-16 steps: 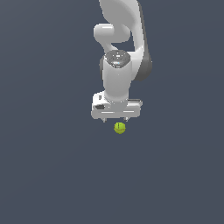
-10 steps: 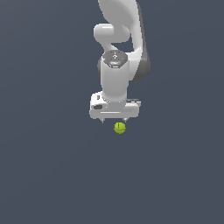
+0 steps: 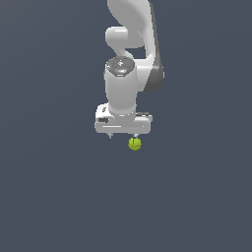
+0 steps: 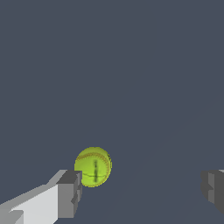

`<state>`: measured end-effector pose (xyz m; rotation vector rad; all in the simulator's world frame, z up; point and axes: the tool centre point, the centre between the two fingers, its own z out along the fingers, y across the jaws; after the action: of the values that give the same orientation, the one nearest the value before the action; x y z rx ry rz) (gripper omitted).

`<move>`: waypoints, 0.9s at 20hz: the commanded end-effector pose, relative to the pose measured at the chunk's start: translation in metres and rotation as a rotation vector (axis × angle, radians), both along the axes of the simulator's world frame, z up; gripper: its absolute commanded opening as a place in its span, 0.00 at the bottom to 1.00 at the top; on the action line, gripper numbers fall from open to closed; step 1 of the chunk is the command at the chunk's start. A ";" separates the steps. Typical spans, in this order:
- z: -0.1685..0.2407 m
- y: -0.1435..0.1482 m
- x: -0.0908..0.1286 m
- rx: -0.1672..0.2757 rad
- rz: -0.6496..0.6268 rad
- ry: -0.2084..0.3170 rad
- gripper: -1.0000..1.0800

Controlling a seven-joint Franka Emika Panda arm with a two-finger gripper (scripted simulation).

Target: Pick up the object and move it to a goal position.

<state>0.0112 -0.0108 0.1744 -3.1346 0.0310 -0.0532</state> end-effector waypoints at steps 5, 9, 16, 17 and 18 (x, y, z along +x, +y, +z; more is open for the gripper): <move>-0.022 0.014 -0.010 -0.005 0.053 0.009 0.96; -0.047 0.031 -0.023 -0.008 0.121 0.019 0.96; -0.078 0.053 -0.043 -0.010 0.207 0.031 0.96; -0.080 0.055 -0.045 -0.010 0.213 0.032 0.96; -0.082 0.056 -0.046 -0.010 0.217 0.033 0.96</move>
<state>-0.0324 0.0427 0.0956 -3.1278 -0.2949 -0.0008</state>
